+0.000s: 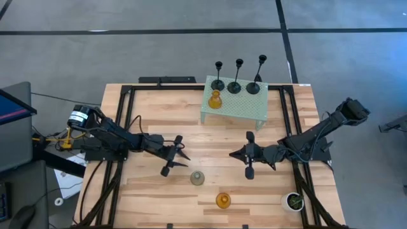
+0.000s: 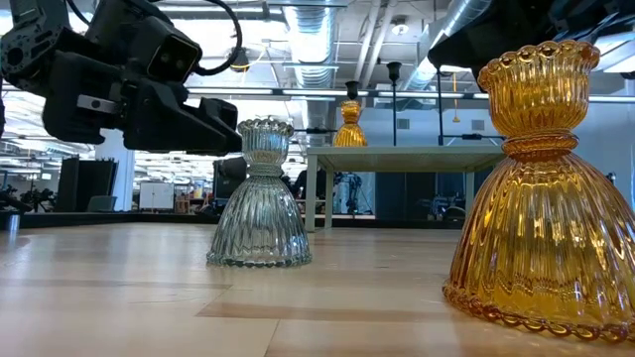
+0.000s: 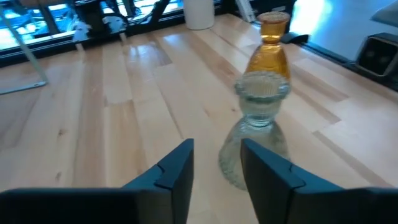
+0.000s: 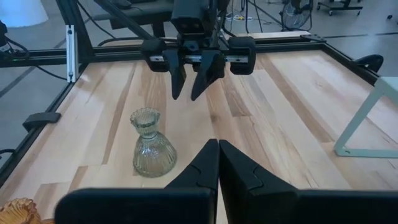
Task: Pick & Place candle stick holders
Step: Put the green glass candle holder on the shelf
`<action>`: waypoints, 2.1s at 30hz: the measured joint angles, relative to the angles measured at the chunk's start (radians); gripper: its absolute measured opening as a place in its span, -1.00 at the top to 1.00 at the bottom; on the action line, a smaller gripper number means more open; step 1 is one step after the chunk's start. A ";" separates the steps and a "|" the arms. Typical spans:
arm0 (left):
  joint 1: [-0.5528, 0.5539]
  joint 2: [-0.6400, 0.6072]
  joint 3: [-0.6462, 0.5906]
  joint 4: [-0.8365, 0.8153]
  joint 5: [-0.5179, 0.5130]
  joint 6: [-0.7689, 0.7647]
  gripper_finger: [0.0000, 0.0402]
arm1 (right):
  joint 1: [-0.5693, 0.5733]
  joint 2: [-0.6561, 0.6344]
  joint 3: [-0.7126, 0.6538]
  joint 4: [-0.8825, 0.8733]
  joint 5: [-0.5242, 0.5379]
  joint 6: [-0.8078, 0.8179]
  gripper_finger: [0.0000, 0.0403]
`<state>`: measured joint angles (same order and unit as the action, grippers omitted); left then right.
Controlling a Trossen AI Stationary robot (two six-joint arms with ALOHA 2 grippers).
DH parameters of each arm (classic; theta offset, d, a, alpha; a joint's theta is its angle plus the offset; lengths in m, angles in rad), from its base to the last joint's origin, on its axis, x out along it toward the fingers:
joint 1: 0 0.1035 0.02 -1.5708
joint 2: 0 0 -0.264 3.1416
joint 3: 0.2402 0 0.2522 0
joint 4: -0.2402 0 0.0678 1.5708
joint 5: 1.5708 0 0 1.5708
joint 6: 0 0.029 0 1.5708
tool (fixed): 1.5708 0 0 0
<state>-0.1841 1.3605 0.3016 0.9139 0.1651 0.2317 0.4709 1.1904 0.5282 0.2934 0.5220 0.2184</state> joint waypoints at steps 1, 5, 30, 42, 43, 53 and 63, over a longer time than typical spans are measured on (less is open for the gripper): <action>0.000 0.002 0.000 0.001 -0.008 0.000 0.30 | 0.000 0.000 0.000 0.000 0.000 0.000 1.00; 0.000 0.023 0.000 0.002 -0.009 -0.019 0.09 | 0.000 0.000 0.000 0.000 0.000 0.000 1.00; -0.028 0.375 0.249 0.126 0.230 -0.169 -0.51 | 0.000 0.000 0.000 -0.001 0.000 0.000 1.00; -0.048 0.375 0.261 0.126 0.218 -0.170 -0.48 | 0.000 0.000 0.000 -0.001 0.000 0.000 1.00; -0.048 0.375 0.261 0.127 0.208 -0.170 -0.47 | 0.000 0.000 0.000 -0.001 -0.001 0.000 1.00; -0.051 0.375 0.261 0.127 0.191 -0.192 -0.42 | 0.000 0.000 0.000 -0.001 0.000 0.000 1.00; -0.053 0.375 0.261 0.127 0.160 -0.209 -0.32 | 0.000 0.000 0.000 -0.001 -0.001 0.000 1.00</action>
<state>-0.2367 1.7359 0.5621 1.0405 0.3252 0.0225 0.4709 1.1900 0.5282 0.2920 0.5213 0.2184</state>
